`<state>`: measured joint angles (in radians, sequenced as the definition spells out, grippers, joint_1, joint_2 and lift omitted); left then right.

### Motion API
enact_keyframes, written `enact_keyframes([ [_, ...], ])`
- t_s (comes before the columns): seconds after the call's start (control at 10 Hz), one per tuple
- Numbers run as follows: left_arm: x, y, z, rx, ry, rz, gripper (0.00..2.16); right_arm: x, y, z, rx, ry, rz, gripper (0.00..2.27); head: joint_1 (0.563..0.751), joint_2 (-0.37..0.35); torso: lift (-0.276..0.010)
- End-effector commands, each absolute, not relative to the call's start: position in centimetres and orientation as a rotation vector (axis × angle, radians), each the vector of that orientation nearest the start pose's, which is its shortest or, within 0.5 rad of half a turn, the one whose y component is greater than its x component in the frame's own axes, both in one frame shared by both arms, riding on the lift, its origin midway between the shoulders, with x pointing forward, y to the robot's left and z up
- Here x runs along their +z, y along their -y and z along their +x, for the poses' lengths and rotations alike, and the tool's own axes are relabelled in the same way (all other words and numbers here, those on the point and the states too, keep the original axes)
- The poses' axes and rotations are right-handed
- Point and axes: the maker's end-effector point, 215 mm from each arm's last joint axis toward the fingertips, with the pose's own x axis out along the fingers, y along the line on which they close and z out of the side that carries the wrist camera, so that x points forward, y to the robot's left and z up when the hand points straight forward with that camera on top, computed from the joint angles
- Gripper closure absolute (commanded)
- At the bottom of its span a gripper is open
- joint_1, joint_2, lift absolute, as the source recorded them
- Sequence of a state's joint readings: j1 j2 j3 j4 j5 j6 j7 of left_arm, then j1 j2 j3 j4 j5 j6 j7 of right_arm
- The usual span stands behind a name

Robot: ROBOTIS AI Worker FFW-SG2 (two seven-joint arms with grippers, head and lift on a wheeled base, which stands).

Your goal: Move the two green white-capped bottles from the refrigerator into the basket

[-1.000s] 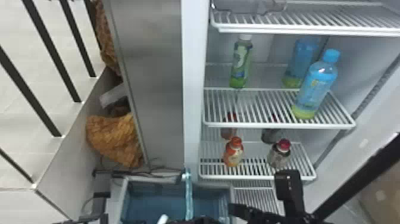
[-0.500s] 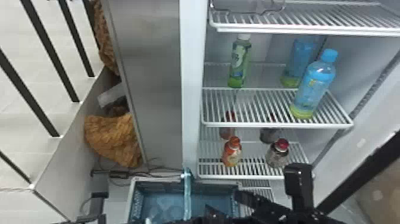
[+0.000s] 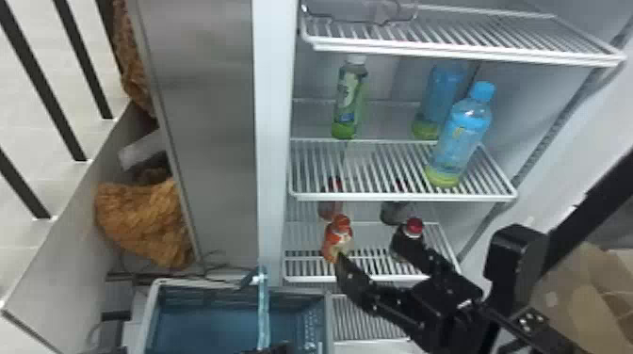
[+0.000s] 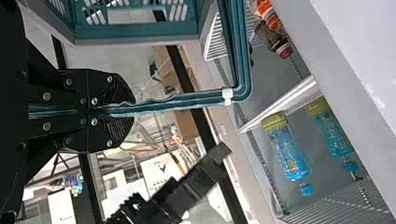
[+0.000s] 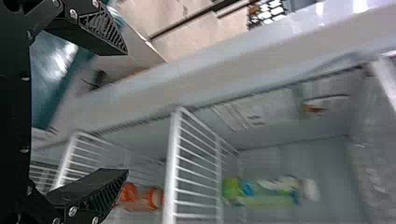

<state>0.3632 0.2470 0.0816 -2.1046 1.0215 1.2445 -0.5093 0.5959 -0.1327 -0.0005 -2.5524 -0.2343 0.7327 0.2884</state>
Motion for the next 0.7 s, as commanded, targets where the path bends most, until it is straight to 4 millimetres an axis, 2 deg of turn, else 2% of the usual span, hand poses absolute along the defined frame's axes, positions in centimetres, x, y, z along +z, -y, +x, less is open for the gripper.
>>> enact_keyframes([
  [0.0, -38.4, -3.9, 28.5, -1.007, -0.89, -0.844, 1.2, -29.4, 14.3, 39.5, 0.426, -0.274, 0.103, 0.12, 0.695, -0.149, -0.004],
  [0.1, -38.4, -3.9, 28.5, -1.006, -0.89, -0.843, 1.2, -29.5, 15.3, 40.8, 0.407, -0.259, 0.09, 0.09, 0.695, -0.167, -0.004],
  [0.5, -38.4, -4.0, 28.6, -1.004, -0.889, -0.843, 1.2, -26.9, 17.2, 45.7, 0.362, -0.109, 0.02, 0.05, 0.695, -0.194, -0.004],
  [0.6, -38.4, -4.1, 28.7, -1.003, -0.889, -0.843, 1.2, -27.5, 17.3, 46.8, 0.361, -0.103, 0.025, 0.04, 0.695, -0.198, -0.004],
])
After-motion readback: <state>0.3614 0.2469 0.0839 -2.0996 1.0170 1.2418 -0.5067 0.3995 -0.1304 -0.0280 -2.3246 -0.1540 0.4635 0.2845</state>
